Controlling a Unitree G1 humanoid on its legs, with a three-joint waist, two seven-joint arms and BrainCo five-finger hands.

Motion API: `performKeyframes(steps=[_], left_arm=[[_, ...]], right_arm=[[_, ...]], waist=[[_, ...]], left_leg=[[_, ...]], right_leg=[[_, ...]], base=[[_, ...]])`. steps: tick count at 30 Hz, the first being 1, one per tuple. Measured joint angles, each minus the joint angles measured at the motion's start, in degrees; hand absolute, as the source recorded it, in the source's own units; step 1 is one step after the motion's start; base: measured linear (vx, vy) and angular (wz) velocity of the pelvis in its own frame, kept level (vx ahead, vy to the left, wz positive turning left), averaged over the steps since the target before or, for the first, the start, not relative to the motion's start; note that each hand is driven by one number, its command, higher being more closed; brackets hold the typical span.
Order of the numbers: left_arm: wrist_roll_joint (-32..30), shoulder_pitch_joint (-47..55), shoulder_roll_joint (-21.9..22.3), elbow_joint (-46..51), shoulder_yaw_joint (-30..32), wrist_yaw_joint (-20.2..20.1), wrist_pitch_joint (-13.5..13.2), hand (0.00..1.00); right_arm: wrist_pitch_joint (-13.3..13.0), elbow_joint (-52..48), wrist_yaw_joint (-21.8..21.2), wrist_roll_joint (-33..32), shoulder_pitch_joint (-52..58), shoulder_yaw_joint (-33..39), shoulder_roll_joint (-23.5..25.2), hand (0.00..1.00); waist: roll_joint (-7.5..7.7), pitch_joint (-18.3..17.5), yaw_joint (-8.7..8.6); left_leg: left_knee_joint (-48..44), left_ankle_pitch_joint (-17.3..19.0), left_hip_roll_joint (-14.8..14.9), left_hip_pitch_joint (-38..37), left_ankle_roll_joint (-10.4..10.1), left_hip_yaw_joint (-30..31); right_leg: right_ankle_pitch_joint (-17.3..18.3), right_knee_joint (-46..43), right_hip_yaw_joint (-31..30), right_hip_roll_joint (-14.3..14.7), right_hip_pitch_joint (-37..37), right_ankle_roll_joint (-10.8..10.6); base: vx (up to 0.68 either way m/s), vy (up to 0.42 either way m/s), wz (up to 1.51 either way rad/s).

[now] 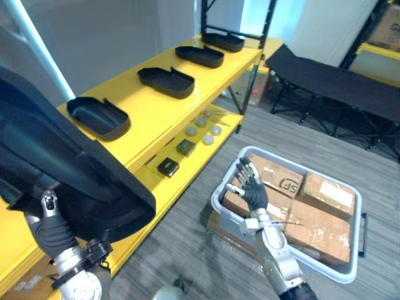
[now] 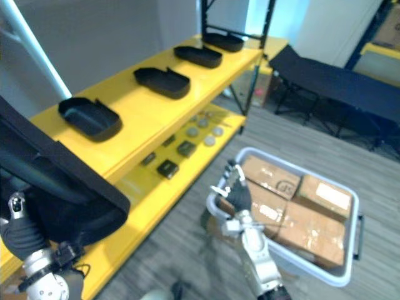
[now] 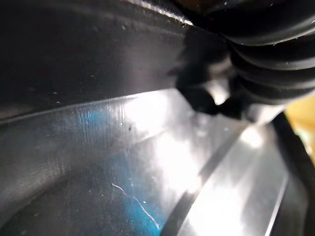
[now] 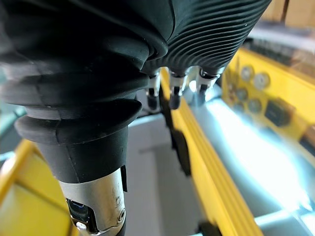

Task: Walk over and take plastic housings, then place them on the shelf

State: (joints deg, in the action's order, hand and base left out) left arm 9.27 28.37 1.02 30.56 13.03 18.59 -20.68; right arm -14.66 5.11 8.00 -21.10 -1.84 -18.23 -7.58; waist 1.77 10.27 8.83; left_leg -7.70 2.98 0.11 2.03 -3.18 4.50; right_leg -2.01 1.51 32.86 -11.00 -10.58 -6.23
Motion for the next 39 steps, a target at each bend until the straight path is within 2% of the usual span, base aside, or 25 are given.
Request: performKeyframes(steps=[1,3,6,10,12,14,15,16,19,23,24,25,26,27,29,32,35,37,39], left_arm=[[0.8,0.7,0.1,0.0,0.1,-1.0,-0.1,1.00],[3.5,2.2,0.0,0.0,0.2,-4.3,-0.9,1.00],[4.3,0.4,-0.5,0.0,-0.6,-6.3,-2.6,1.00],[4.4,-3.1,-1.8,0.5,-1.2,-6.0,-2.7,1.00],[4.2,-5.1,-3.9,0.4,-3.3,-5.6,-2.6,1.00],[4.1,-8.2,-6.9,0.0,-5.7,-5.5,-2.6,1.00],[4.1,-8.8,-7.3,-0.3,-5.9,-5.5,-2.6,1.00],[4.1,-9.3,-7.5,-1.5,-6.0,-5.3,-2.5,1.00],[4.3,-8.5,-7.4,-3.1,-6.1,-5.1,-2.2,1.00],[4.3,-5.8,-7.2,-3.8,-7.1,-6.4,-1.4,1.00],[4.4,-5.8,-7.2,-4.2,-7.1,-7.2,-1.4,1.00],[4.5,-5.8,-7.2,-4.5,-7.1,-7.7,-1.5,1.00],[4.8,-5.9,-7.2,-5.1,-7.1,-8.5,-1.5,1.00],[5.0,-6.3,-6.9,-6.5,-7.8,-9.2,-1.6,1.00],[4.8,-5.7,-6.7,-7.8,-8.8,-9.9,-1.6,1.00],[4.8,-5.0,-6.5,-8.0,-9.3,-9.7,-1.8,1.00],[3.8,-5.3,-6.5,-8.0,-9.3,-8.8,-2.0,1.00],[3.2,-6.3,-6.6,-7.9,-9.3,-8.7,-2.0,1.00],[3.1,-8.9,-6.9,-7.9,-9.2,-8.8,-2.0,1.00]], right_arm=[[0.2,0.6,0.4,0.6,-0.2,0.0,0.0,0.00],[0.8,0.8,0.9,1.8,-0.2,0.4,-0.7,0.00],[0.7,-0.5,0.5,2.3,1.3,2.6,-1.9,0.00],[-0.3,-1.0,-2.3,1.5,2.3,3.5,-1.9,0.00],[-0.7,-3.6,-3.8,1.5,3.8,3.7,-1.9,0.00],[-1.9,-6.4,-5.8,1.5,4.4,3.7,-1.8,0.00],[-2.3,-6.9,-6.2,1.5,4.3,3.8,-1.8,0.00],[-3.0,-6.9,-7.0,1.5,3.7,4.0,-1.8,0.00],[-3.0,-6.8,-7.5,1.5,3.2,4.1,-1.8,0.00],[-3.0,-6.6,-9.0,1.5,3.1,4.2,-1.8,0.00],[-3.0,-6.6,-9.3,1.5,3.4,4.2,-1.9,0.00],[-3.0,-6.6,-9.3,1.5,3.5,4.2,-1.9,0.00],[-3.1,-6.6,-9.3,1.8,3.5,4.2,-1.8,0.00],[-3.9,-6.4,-9.2,1.8,3.8,4.4,-2.3,0.00],[-4.9,-5.3,-9.2,1.8,4.2,4.6,-3.1,0.00],[-5.7,-4.2,-9.3,1.7,4.2,4.7,-3.3,0.00],[-6.8,-4.1,-8.8,1.8,3.6,4.6,-2.3,0.00],[-7.0,-4.1,-7.8,2.3,3.5,4.6,-1.3,0.00],[-7.2,-4.0,-6.4,2.8,3.1,4.7,-0.1,0.00]], waist=[[-0.27,0.2,0.01],[-1.22,0.8,-0.19],[-1.16,0.7,-0.98],[-0.32,0.8,-2.12],[-0.21,0.8,-3.28],[0.18,0.5,-3.76],[0.19,0.5,-3.77],[0.25,0.6,-3.61],[0.26,0.7,-3.17],[-0.76,1.8,-2.90],[-1.06,2.1,-3.08],[-0.96,2.1,-3.08],[-0.74,2.6,-3.09],[-2.05,4.0,-3.83],[-3.12,4.7,-4.56],[-4.06,4.8,-4.08],[-3.58,5.0,-3.45],[-2.31,5.5,-3.43],[-0.81,5.2,-3.36]], left_leg=[[0.0,0.4,0.0,0.1,0.0,-0.1],[-0.5,0.9,0.3,0.2,0.1,-1.2],[-0.2,0.1,1.5,1.4,0.1,-5.0],[0.5,-0.8,0.5,1.9,0.3,-4.6],[1.4,-1.4,-0.4,1.9,0.6,-2.1],[3.4,-3.2,-0.9,1.7,0.6,2.1],[3.8,-3.7,-0.9,1.8,0.4,3.1],[4.1,-4.5,-0.9,2.0,0.2,5.8],[3.1,-4.6,-1.6,2.2,0.1,7.8],[1.7,-5.3,-1.7,2.2,-1.1,8.9],[1.4,-5.5,-1.6,2.5,-1.5,8.3],[1.4,-5.6,-1.6,3.2,-1.7,7.6],[0.9,-4.8,-0.6,4.4,-1.5,3.7],[-0.1,-4.9,1.6,5.1,-1.5,-0.3],[-0.2,-6.0,3.5,5.1,-1.6,-2.7],[-0.9,-6.7,4.9,6.3,-1.1,-5.2],[-2.8,-7.1,4.5,8.2,-0.5,-7.6],[-4.2,-6.4,2.8,8.2,0.7,-8.2],[-7.9,-3.5,0.6,9.9,1.6,-8.3]], right_leg=[[0.5,-0.4,0.0,0.0,-0.1,0.4],[1.8,-1.0,0.2,-0.5,-0.3,-0.3],[1.9,-0.9,1.0,-0.9,0.5,-0.6],[0.8,-2.0,1.6,-1.7,0.7,-1.5],[0.8,-3.9,-2.1,-2.0,0.8,-1.4],[2.2,-7.5,-8.2,-2.1,1.7,0.9],[2.5,-8.5,-8.5,-2.0,1.9,1.2],[4.1,-10.5,-8.6,-1.9,1.8,2.9],[5.6,-10.7,-8.4,-1.9,0.1,3.2],[7.8,-10.4,-7.7,-0.5,-3.0,3.2],[9.4,-10.3,-7.7,-0.1,-3.7,3.4],[10.6,-10.2,-7.7,-0.1,-3.7,3.3],[13.1,-9.5,-7.6,-0.3,-3.9,1.1],[13.2,-9.8,-6.1,0.3,-4.6,-0.4],[14.1,-10.7,-5.4,0.5,-4.3,-0.1],[15.3,-13.3,-6.3,0.6,-2.3,0.1],[16.9,-17.3,-7.1,-1.5,0.8,-0.5],[17.9,-18.7,-7.0,-3.4,0.5,-1.5],[18.8,-19.6,-6.1,-6.1,0.1,-2.7]], base=[[-0.07,0.011,0.00],[-0.08,0.035,0.04],[-0.04,0.025,0.19],[0.07,0.054,0.20],[0.11,0.125,0.63],[0.13,0.148,0.92],[0.10,0.032,1.02],[0.06,-0.024,0.81],[0.01,-0.053,0.56],[-0.09,-0.069,0.46],[-0.18,-0.053,0.33],[-0.23,-0.070,0.25],[-0.23,-0.103,0.40],[-0.23,-0.103,0.49],[-0.21,-0.019,0.39],[-0.13,0.016,0.04],[0.00,0.060,-0.07],[0.08,0.074,0.08],[0.13,0.121,0.21]])
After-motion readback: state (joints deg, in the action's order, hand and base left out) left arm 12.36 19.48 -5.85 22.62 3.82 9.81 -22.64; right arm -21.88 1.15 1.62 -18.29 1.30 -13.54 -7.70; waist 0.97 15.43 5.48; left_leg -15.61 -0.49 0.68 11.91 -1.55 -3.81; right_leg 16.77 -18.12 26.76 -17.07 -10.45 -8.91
